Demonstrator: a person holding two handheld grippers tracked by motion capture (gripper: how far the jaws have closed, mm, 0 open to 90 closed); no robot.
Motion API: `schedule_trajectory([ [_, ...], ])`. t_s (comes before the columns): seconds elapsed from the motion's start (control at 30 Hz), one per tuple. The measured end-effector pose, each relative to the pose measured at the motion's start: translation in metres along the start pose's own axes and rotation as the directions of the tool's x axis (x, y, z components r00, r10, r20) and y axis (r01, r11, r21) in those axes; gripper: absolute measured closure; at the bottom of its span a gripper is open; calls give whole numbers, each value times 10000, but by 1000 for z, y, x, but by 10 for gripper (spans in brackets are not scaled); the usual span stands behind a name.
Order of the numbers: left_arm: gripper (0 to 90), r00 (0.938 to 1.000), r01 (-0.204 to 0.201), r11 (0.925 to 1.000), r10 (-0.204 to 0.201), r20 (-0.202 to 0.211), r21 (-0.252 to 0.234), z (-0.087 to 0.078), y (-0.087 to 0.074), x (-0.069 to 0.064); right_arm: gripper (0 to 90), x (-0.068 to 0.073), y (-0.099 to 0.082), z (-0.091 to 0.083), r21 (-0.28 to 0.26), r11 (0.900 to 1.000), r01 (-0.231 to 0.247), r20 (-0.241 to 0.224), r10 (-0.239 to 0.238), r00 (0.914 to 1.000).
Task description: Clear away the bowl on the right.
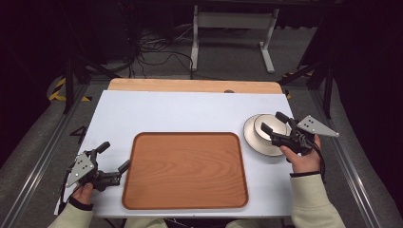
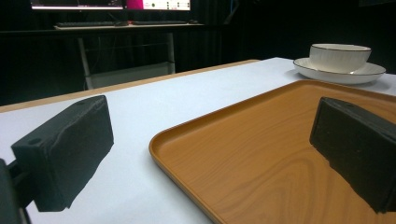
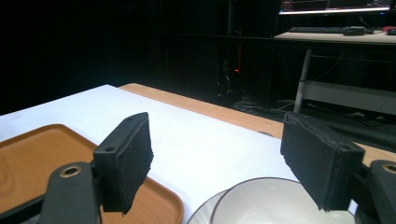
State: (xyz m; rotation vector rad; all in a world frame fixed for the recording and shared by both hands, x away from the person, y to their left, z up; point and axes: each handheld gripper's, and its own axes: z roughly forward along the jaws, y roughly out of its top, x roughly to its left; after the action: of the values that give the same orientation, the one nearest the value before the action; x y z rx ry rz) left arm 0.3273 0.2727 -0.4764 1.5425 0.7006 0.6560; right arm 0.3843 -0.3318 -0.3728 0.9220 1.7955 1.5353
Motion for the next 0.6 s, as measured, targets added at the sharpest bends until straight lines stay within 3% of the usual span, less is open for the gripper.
schedule_trajectory([
  [0.47, 2, 10000, 2, 10000, -2, -14, -5, 0, 0, 0, 287, -15, 1, 3, 11, 9997, -225, 472, 224, 9986],
  [0.6, 2, 10000, 11, 10000, -11, -6, -7, 0, 0, 0, 316, -18, 3, 9, 310, 9992, -242, 622, 222, 9978],
])
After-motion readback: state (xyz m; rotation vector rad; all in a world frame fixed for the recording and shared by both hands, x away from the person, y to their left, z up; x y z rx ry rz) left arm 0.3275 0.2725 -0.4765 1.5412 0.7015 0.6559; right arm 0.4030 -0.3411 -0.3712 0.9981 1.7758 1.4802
